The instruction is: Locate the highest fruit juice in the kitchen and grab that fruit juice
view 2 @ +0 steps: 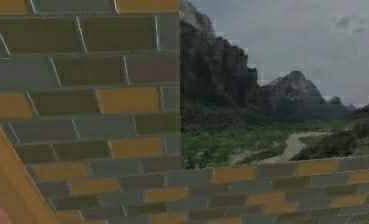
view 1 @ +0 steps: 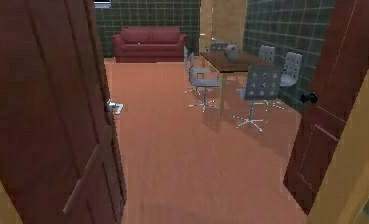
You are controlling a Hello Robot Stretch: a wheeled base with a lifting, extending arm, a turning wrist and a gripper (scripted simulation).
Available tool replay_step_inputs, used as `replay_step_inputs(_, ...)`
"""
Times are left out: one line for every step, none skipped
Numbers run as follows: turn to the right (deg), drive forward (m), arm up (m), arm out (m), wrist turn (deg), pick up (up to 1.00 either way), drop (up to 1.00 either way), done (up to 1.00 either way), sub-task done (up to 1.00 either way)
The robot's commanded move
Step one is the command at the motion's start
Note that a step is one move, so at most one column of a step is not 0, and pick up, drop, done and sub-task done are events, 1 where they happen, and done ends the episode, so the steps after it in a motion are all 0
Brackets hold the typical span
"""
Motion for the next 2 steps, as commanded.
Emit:
replay_step_inputs(0.0, 1.00, 0.00, 0.00, 0.0, 0.00, 0.00, 0.00, 0.00)
replay_step_inputs(-21.0, 0.00, 0.00, 0.00, 0.0, 0.00, 0.00, 0.00, 0.00)
